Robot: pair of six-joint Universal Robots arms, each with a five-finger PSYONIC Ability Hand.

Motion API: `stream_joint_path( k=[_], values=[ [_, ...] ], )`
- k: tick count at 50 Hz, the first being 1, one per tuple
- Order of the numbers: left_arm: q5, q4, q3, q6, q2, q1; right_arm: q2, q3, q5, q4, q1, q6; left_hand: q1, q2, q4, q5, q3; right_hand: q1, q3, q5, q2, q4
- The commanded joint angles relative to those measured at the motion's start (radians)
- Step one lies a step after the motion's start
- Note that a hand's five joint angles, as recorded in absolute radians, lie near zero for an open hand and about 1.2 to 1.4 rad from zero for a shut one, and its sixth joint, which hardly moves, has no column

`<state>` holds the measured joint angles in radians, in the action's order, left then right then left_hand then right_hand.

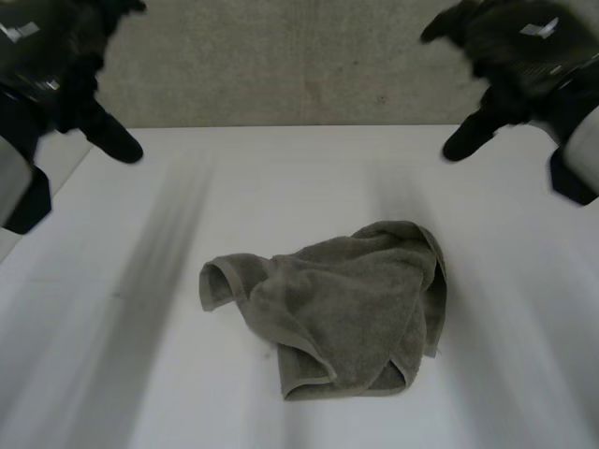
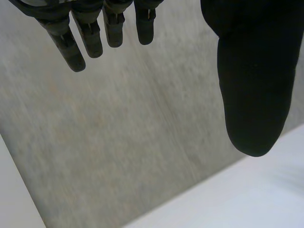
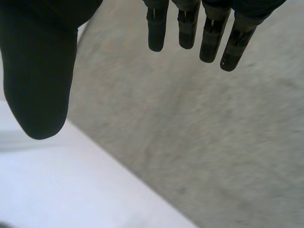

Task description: Fold the towel.

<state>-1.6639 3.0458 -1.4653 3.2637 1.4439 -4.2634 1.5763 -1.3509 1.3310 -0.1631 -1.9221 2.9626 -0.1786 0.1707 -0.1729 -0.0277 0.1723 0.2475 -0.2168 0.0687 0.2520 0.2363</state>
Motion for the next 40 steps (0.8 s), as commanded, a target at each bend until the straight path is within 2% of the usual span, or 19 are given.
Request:
stream_joint_path(
  k=[1, 10, 12, 13, 15, 16, 17, 18, 23, 30, 40],
  values=[
    [0.012, -0.001, -0.075, -0.001, 0.168, -0.009, -0.146, -0.062, 0.013, 0.000, -0.080, -0.060, -0.014, 0.022, -0.020, 0.009, 0.021, -0.073, 0.042, -0.069, -0.077, -0.062],
    [0.113, 0.028, -0.197, -0.013, 0.237, 0.027, -0.219, -0.155, -0.012, 0.004, -0.066, -0.192, -0.020, 0.028, -0.026, 0.003, 0.027, -0.073, 0.042, -0.069, -0.077, -0.062],
    [0.116, 0.051, -0.221, -0.016, 0.243, 0.046, -0.222, -0.221, -0.025, 0.014, -0.057, -0.294, -0.020, 0.028, -0.026, 0.003, 0.027, -0.073, 0.042, -0.069, -0.077, -0.062],
    [0.113, 0.080, -0.243, -0.016, 0.254, 0.071, -0.222, -0.221, -0.026, 0.014, -0.057, -0.295, -0.023, 0.031, -0.029, 0.001, 0.029, -0.073, 0.042, -0.069, -0.077, -0.062],
    [0.110, 0.113, -0.268, -0.015, 0.270, 0.099, -0.219, -0.307, -0.051, 0.042, -0.009, -0.408, -0.026, 0.034, -0.032, -0.002, 0.032, -0.073, 0.042, -0.069, -0.077, -0.062],
    [0.110, 0.152, -0.291, -0.013, 0.292, 0.141, -0.219, -0.307, -0.052, 0.042, -0.009, -0.409, -0.032, 0.040, -0.038, -0.008, 0.038, -0.073, 0.042, -0.069, -0.077, -0.062],
    [0.110, 0.153, -0.291, -0.013, 0.293, 0.142, -0.217, -0.353, -0.067, 0.066, 0.023, -0.454, -0.032, 0.040, -0.038, -0.008, 0.038, -0.073, 0.042, -0.069, -0.077, -0.062],
    [0.108, 0.191, -0.308, -0.009, 0.315, 0.189, -0.216, -0.385, -0.076, 0.100, 0.052, -0.483, -0.035, 0.043, -0.041, -0.011, 0.041, -0.073, 0.042, -0.069, -0.077, -0.062],
    [0.105, 0.231, -0.322, -0.007, 0.395, 0.240, -0.217, -0.459, -0.078, 0.195, 0.121, -0.484, -0.035, 0.043, -0.041, -0.011, 0.041, -0.073, 0.042, -0.069, -0.077, -0.062],
    [0.112, 0.235, -0.328, -0.004, 0.454, 0.293, -0.216, -0.516, -0.075, 0.212, 0.216, -0.435, -0.061, 0.069, -0.067, -0.038, 0.068, -0.063, 0.032, -0.058, -0.067, -0.051],
    [0.112, 0.251, -0.316, -0.001, 0.506, 0.313, -0.217, -0.585, -0.085, 0.223, 0.276, -0.409, -0.117, 0.125, -0.123, -0.093, 0.123, -0.060, 0.029, -0.056, -0.064, -0.049]
  ],
)
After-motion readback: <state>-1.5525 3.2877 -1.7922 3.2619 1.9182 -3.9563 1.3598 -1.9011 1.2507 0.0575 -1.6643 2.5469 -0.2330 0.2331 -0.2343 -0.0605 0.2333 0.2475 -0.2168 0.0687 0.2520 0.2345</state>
